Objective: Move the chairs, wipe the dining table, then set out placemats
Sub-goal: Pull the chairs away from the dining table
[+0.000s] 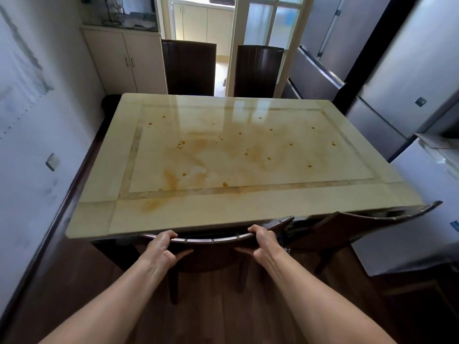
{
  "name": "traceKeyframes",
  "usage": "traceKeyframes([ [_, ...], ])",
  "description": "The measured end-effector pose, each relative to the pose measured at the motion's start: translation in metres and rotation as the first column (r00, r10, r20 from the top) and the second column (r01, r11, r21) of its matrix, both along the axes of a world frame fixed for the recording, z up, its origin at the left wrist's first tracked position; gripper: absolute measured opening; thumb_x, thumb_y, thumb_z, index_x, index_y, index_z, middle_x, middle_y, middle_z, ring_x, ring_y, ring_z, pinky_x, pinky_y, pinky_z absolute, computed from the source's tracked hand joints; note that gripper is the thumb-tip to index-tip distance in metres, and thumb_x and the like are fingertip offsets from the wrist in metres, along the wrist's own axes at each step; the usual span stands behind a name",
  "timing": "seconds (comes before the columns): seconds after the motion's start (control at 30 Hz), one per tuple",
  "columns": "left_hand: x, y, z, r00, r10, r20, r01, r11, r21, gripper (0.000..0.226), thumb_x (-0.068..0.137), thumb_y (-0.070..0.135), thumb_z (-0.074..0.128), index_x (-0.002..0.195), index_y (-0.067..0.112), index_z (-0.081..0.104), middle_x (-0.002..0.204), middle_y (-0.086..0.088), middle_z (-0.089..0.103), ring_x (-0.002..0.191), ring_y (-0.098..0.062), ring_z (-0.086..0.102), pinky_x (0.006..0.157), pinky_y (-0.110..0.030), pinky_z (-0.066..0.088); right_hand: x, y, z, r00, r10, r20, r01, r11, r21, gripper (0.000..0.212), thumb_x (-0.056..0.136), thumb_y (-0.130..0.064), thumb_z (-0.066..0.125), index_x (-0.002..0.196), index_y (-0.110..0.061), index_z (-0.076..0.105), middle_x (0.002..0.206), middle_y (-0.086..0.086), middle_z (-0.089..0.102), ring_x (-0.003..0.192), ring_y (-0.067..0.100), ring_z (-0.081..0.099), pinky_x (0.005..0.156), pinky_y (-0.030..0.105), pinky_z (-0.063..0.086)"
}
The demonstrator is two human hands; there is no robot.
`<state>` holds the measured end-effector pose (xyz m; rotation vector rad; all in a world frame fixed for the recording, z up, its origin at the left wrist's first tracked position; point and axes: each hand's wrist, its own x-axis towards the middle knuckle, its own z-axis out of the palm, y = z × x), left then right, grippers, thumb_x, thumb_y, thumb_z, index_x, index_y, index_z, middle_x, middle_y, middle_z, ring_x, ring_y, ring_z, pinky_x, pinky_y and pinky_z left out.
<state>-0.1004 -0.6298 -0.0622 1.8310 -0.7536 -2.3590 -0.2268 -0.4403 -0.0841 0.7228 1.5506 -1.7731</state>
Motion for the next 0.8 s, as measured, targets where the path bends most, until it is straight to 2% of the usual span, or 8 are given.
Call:
traceKeyframes([
  [0.1,-0.007,-0.004,0.003,1.000,-0.004,0.006,0.004,1.000,0.004,0.014,0.086,-0.005,0.049,0.077,0.003,0.041,0.084,-0.017,0.041,0.106,-0.039,0.045,0.080,-0.060,0.045,-0.005,-0.005,0.000,1.000,0.002,-0.001,-0.002,1.000,-0.004,0.025,0.082,0.003,0.053,0.104,-0.004,0.045,0.130,0.026,0.044,0.109,0.044,0.051,0.045,0.054,0.053],
  [0.17,-0.010,-0.006,0.005,1.000,0.017,0.001,-0.017,1.000,0.017,0.015,0.087,-0.005,0.049,0.077,0.002,0.041,0.084,-0.017,0.041,0.116,-0.040,0.046,0.089,-0.062,0.043,-0.008,-0.008,0.001,1.000,0.003,-0.001,-0.003,1.000,-0.011,0.020,0.083,0.004,0.053,0.099,-0.005,0.044,0.121,0.024,0.045,0.102,0.041,0.051,0.045,0.054,0.053],
  [0.27,-0.012,-0.009,0.005,1.000,0.024,0.001,-0.024,0.999,0.048,0.014,0.088,-0.003,0.049,0.077,0.001,0.041,0.097,-0.022,0.048,0.125,-0.041,0.043,0.094,-0.063,0.040,-0.010,-0.011,0.000,1.000,-0.001,0.006,0.001,1.000,-0.005,0.019,0.083,0.003,0.052,0.097,-0.006,0.043,0.112,0.020,0.044,0.099,0.039,0.050,0.045,0.054,0.053],
  [0.33,-0.013,-0.011,0.004,1.000,0.016,-0.003,-0.016,0.998,0.063,0.013,0.088,-0.003,0.049,0.078,0.001,0.041,0.102,-0.022,0.049,0.126,-0.041,0.043,0.092,-0.063,0.041,-0.010,-0.013,-0.001,1.000,-0.006,0.009,0.006,1.000,0.003,0.022,0.084,0.002,0.052,0.102,-0.006,0.043,0.111,0.018,0.043,0.099,0.038,0.050,0.045,0.053,0.053],
  [0.43,-0.015,-0.013,0.000,1.000,0.013,-0.021,-0.012,0.998,0.069,0.014,0.088,-0.003,0.049,0.078,0.002,0.041,0.085,-0.017,0.043,0.126,-0.040,0.042,0.093,-0.063,0.041,-0.010,-0.014,0.001,1.000,-0.013,0.008,0.013,1.000,0.009,0.024,0.085,0.002,0.051,0.106,-0.004,0.043,0.108,0.019,0.044,0.097,0.038,0.050,0.044,0.053,0.053],
  [0.53,-0.014,-0.012,0.001,0.999,0.012,-0.035,-0.009,0.997,0.074,0.014,0.087,-0.002,0.050,0.078,0.003,0.041,0.084,-0.017,0.043,0.126,-0.040,0.043,0.087,-0.062,0.042,-0.008,-0.014,0.006,1.000,-0.016,0.016,0.015,1.000,0.013,0.023,0.086,0.002,0.052,0.107,-0.004,0.044,0.104,0.019,0.046,0.094,0.037,0.052,0.045,0.055,0.053],
  [0.7,-0.013,-0.010,0.006,0.999,0.023,-0.049,-0.019,0.997,0.075,0.017,0.090,0.000,0.052,0.076,0.004,0.043,0.083,-0.016,0.044,0.125,-0.040,0.043,0.091,-0.063,0.042,-0.005,-0.012,0.013,1.000,-0.002,0.022,0.002,1.000,-0.012,0.021,0.090,-0.005,0.055,0.109,-0.005,0.046,0.101,0.020,0.052,0.087,0.036,0.056,0.048,0.054,0.054],
  [0.8,-0.004,-0.009,0.012,0.995,0.039,-0.092,-0.032,0.996,0.080,0.016,0.092,0.009,0.055,0.079,0.005,0.046,0.089,-0.015,0.048,0.127,-0.039,0.043,0.095,-0.063,0.041,0.000,-0.014,0.021,1.000,-0.007,-0.001,0.007,1.000,-0.009,0.018,0.092,-0.006,0.053,0.109,-0.005,0.046,0.102,0.019,0.052,0.090,0.035,0.055,0.057,0.056,0.051],
])
